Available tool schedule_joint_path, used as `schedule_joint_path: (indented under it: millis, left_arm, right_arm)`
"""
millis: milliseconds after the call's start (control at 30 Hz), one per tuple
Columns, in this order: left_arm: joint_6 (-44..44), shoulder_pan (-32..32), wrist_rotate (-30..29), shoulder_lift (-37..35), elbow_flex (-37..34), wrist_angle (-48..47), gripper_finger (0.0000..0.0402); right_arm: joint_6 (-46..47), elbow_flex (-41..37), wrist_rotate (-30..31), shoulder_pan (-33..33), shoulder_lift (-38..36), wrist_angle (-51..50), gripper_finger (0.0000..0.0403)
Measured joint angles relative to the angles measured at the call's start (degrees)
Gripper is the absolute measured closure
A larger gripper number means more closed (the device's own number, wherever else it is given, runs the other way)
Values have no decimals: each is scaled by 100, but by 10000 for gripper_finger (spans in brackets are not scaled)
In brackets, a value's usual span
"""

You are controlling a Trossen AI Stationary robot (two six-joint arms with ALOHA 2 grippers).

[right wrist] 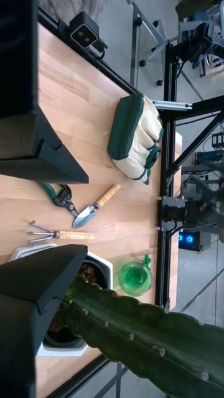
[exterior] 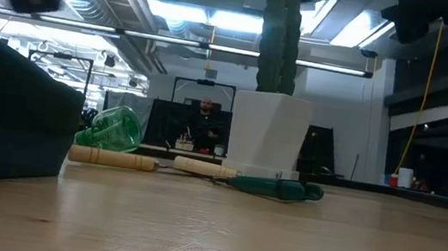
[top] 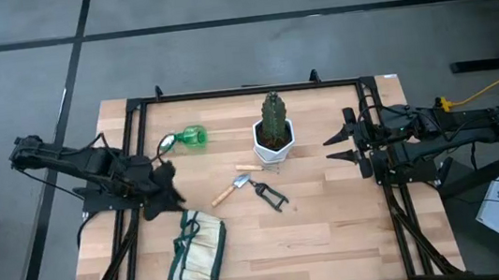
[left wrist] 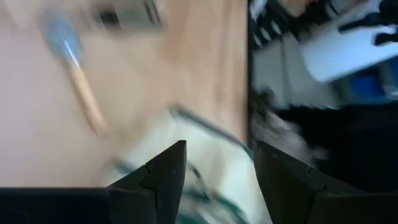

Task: Pick & Place Garden tools in Gardening bag
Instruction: Adjust the brown gardening bag

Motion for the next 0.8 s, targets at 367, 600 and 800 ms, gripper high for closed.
schedule_joint_path:
  millis: [367, 600, 800]
  left_arm:
    - [-2349, -1165, -725, -75, -515, -885, 219]
    - [-3490, -1885, -1125, -122, -966, -481, 219]
    - [-4228, -2316, -1355, -94, -1538, 238, 219]
  right_arm:
    - [2, 0, 0, 0, 0, 1, 231]
    - [0, 2, -1, 2, 0, 1, 231]
    - [0, 0, 0, 0, 0, 0, 231]
